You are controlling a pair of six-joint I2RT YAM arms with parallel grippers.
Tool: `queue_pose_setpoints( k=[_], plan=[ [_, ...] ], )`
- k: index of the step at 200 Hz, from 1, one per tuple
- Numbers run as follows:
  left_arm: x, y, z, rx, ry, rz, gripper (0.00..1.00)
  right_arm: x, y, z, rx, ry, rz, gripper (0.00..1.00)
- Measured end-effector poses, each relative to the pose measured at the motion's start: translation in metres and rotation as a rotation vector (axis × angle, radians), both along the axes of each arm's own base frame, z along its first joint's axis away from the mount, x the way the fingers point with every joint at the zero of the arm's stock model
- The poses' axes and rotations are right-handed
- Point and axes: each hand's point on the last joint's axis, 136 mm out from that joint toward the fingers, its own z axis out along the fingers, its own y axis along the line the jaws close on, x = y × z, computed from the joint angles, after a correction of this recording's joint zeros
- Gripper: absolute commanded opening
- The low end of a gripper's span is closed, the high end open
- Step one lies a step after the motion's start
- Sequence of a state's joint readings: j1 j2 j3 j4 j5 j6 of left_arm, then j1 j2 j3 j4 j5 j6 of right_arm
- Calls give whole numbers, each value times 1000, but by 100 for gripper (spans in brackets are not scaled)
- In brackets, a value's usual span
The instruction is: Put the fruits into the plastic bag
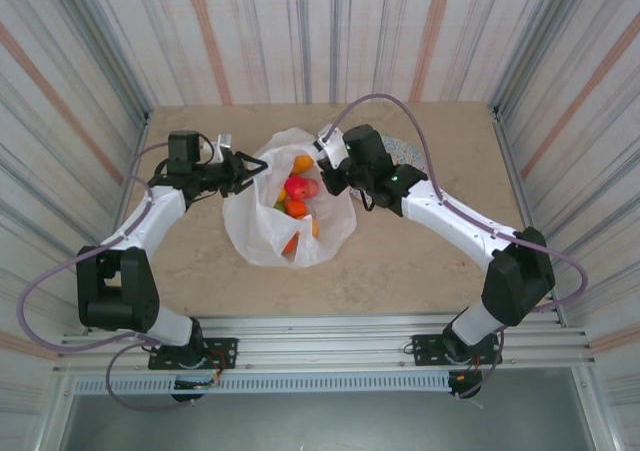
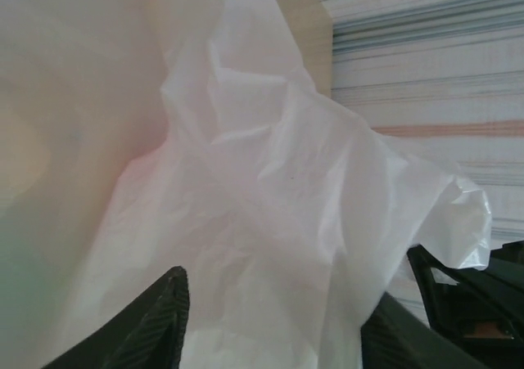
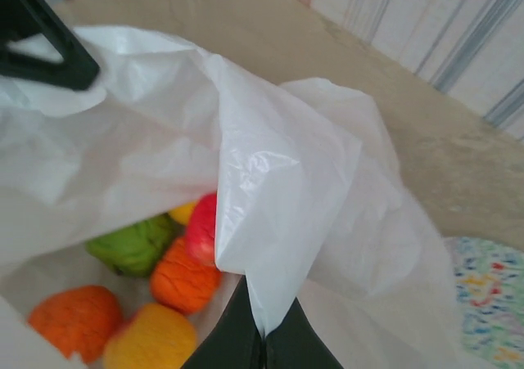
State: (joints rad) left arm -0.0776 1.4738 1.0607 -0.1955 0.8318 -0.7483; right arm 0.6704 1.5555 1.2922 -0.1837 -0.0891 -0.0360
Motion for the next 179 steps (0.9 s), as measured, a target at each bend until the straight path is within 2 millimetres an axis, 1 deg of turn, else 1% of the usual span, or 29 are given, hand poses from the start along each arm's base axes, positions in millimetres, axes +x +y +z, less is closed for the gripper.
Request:
queue_pose_setpoints(
  k=[11,28,55,75,86,97,111,131,142,155,179],
  plan=[
    [0,3,1,32,-13,8,67,1,-1,1,42,33,-8,0],
    [-2,10,8,78,-39,33,72,3,-1,4,105,71,-23,0],
    [-14,23,36,170,-141,79,73,5,-1,10,188,121,-33,0],
    [-31,32,60,267,-239,112,74,6,-1,13,230,152,-41,0],
    [-42,29,70,333,-296,105,73,7,-2,14,247,164,-43,0],
    [-57,18,79,403,-359,70,73,9,-3,15,264,174,-48,0],
    [-79,-5,90,491,-458,-21,72,11,-4,15,280,186,-48,0],
    [-108,-38,94,584,-570,-173,72,14,-5,12,293,202,-50,0],
    [-120,-52,90,636,-616,-254,71,15,-4,9,295,212,-49,0],
    [-133,-66,81,706,-655,-358,71,17,-4,6,294,223,-49,0],
    [-146,-89,58,834,-692,-545,71,17,-2,0,300,248,-46,0]
  ],
)
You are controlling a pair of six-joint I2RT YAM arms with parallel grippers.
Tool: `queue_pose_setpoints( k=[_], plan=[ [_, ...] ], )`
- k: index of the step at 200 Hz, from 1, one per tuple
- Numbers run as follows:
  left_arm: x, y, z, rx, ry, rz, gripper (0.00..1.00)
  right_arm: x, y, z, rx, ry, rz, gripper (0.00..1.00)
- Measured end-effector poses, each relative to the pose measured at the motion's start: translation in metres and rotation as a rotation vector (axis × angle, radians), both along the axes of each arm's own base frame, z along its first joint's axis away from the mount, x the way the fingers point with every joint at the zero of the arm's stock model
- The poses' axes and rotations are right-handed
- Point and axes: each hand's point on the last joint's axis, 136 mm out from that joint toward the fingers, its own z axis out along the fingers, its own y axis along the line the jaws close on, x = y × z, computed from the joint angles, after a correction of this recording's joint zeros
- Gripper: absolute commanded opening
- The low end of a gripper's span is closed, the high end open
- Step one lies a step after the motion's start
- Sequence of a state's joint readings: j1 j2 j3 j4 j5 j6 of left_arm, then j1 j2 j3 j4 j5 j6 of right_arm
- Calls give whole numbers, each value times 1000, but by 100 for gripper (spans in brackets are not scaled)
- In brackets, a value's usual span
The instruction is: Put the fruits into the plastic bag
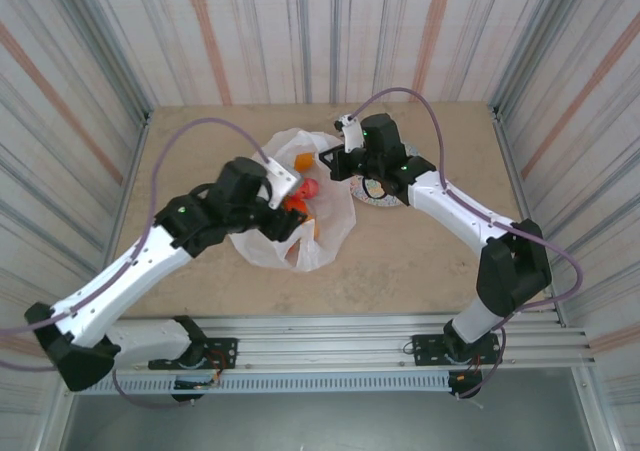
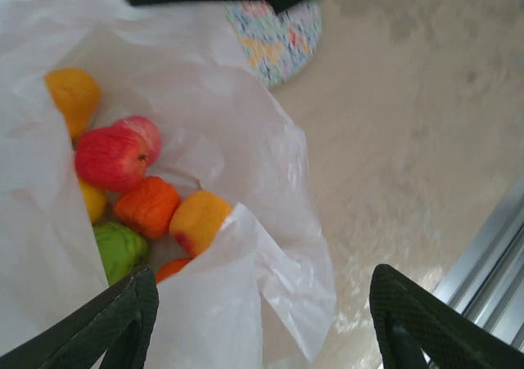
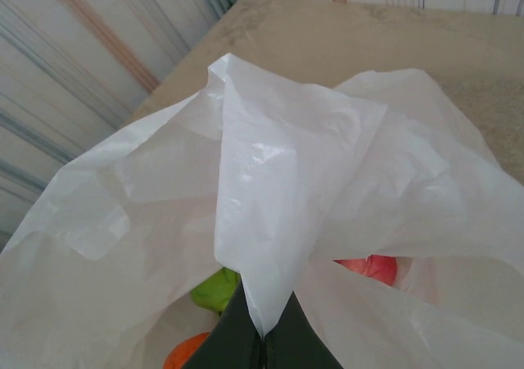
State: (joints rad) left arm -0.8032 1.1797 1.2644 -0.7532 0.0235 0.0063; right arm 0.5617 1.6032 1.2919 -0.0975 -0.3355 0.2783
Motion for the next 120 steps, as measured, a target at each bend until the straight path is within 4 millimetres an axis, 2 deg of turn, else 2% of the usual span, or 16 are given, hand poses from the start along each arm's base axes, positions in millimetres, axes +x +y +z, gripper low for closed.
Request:
queue_pose_setpoints(
  k=[27,58,87,120],
  plan=[
    [-4,-18,-28,191,-4,-117,72,0,1,0,5,3,2,0],
    [-6,-27,-57,378,-30,-223,72,0,1,2,14,2,3,0],
    [1,-25,-83,532,-41,-268,71,1,2,3,17,-1,3,0],
    [13,-17,-103,660,-50,-264,70,2,0,3,23,5,-6,0]
  ],
)
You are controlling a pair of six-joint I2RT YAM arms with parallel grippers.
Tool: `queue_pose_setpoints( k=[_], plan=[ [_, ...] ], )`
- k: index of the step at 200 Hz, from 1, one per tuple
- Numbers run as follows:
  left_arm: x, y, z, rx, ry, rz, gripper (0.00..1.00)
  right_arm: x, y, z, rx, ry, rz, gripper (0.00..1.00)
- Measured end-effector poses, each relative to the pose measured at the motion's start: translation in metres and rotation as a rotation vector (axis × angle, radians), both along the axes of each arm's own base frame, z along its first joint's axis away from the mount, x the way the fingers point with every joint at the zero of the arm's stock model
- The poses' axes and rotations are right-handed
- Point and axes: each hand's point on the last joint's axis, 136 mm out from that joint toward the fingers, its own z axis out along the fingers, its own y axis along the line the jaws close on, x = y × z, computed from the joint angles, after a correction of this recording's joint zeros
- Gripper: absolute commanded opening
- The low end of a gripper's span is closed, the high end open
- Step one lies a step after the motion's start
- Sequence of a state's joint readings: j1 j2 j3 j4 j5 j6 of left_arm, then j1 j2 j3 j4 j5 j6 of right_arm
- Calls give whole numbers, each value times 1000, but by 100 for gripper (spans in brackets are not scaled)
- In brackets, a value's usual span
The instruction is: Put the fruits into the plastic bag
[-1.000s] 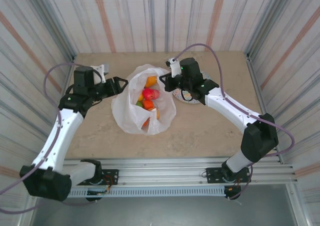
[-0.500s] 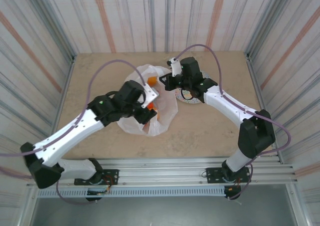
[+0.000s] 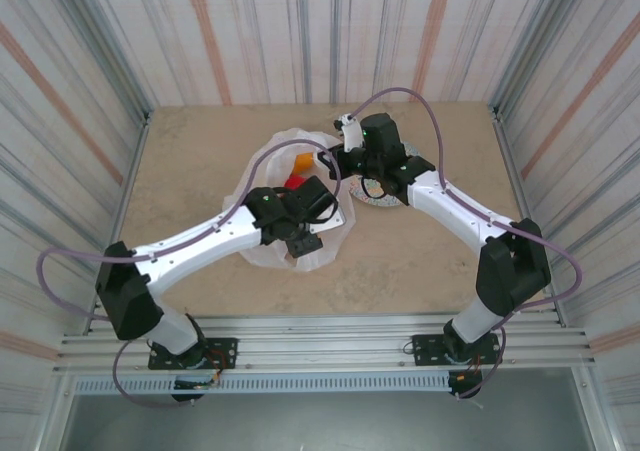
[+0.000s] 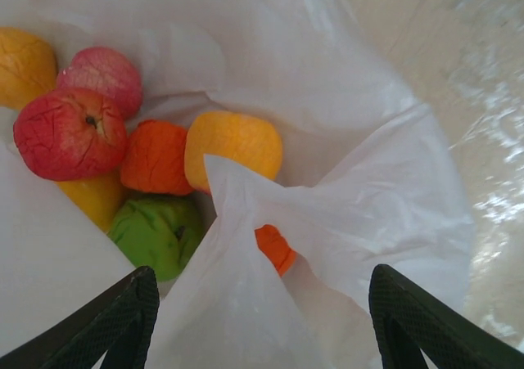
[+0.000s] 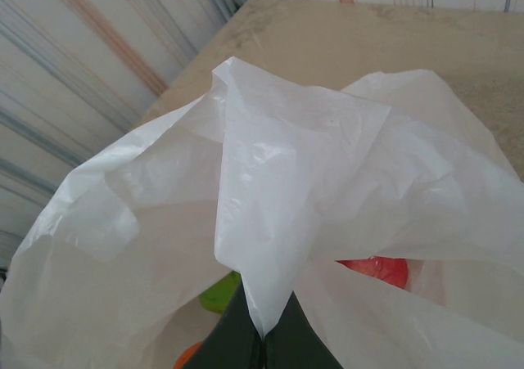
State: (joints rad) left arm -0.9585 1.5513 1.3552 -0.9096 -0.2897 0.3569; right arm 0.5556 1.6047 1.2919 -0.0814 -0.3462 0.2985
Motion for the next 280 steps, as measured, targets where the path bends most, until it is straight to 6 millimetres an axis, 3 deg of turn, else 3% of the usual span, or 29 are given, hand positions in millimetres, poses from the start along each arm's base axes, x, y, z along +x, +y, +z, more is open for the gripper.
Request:
queue_pose_setpoints(
  k=[40,79,137,171,204,236,263,280],
  plan=[
    [12,9,-20,126,-24,10,62,2,-2,1,6,4,-10,0],
    [20,15,-35,213,-41,22,36,2,-2,1,8,2,-10,0],
    [24,16,-33,226,-60,26,0,3,-2,1,8,1,-11,0],
    [24,15,-28,201,-67,30,0,3,-3,1,12,7,-16,0],
    [23,8,7,66,-123,34,0,8,-10,2,35,36,-52,0],
    [22,8,70,-176,-225,59,0,14,-18,10,66,50,-96,0],
    [24,25,125,-392,-314,120,0,19,-20,36,111,23,-114,0],
    [32,48,155,-529,-358,203,0,23,-20,58,143,-10,-121,0]
  ],
)
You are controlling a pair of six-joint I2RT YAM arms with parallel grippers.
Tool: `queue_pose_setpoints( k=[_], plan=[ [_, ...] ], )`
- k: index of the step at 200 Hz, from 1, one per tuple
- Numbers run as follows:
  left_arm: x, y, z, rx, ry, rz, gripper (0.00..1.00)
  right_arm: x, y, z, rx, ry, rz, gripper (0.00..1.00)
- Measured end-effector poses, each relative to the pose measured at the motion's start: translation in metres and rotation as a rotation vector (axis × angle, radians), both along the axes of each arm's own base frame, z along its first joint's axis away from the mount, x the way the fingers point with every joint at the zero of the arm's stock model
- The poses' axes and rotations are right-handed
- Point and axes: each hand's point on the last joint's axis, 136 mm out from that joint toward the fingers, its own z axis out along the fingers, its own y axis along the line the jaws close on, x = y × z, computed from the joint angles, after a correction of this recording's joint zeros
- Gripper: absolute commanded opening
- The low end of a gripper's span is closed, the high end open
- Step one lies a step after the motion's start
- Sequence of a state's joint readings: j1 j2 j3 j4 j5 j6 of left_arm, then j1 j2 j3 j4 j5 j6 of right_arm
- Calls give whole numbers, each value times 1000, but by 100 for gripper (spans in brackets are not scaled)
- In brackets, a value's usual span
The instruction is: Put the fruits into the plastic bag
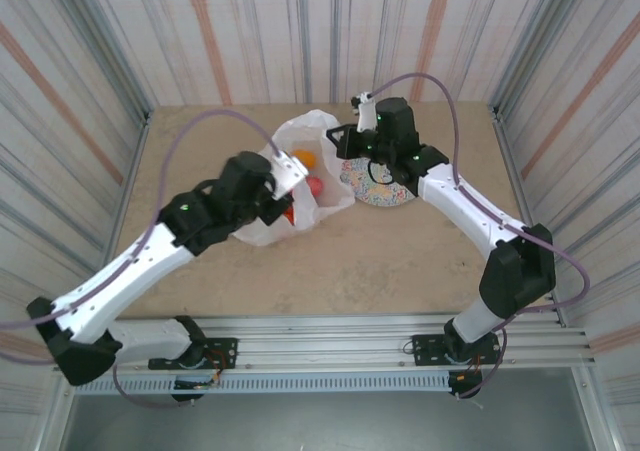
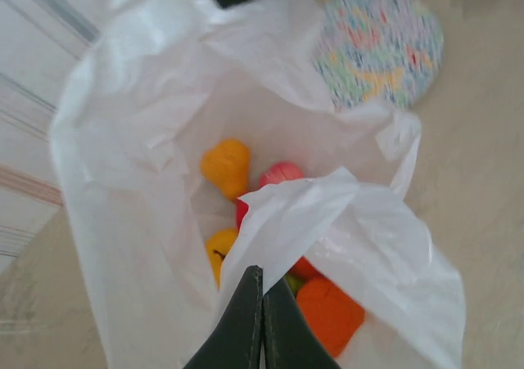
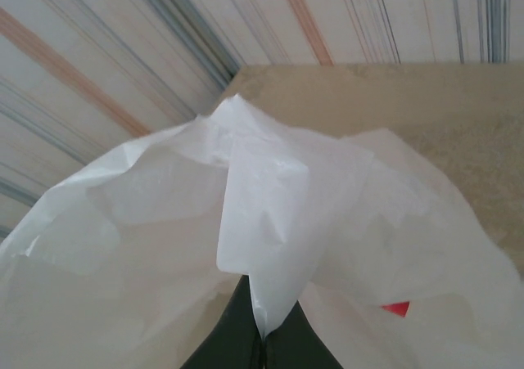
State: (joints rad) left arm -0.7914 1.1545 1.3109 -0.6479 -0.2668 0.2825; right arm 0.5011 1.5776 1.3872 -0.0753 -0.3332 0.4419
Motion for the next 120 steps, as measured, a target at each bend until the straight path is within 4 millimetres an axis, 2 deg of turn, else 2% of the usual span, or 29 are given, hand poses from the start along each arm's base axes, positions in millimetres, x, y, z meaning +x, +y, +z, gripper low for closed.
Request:
queue_pose_setpoints(
  k=[29,59,94,120],
  plan=[
    [17,49,38,-228,-36,150,0,11,-9,42,56,-61,-32,0],
    [24,85,62,-391,-58,257,0,18,-22,80,106,-118,-65,0],
    [26,95,80,-493,-67,286,0,14,-28,115,142,-180,-74,0],
    [27,97,85,-539,-62,297,0,13,-29,126,159,-198,-75,0]
  ],
)
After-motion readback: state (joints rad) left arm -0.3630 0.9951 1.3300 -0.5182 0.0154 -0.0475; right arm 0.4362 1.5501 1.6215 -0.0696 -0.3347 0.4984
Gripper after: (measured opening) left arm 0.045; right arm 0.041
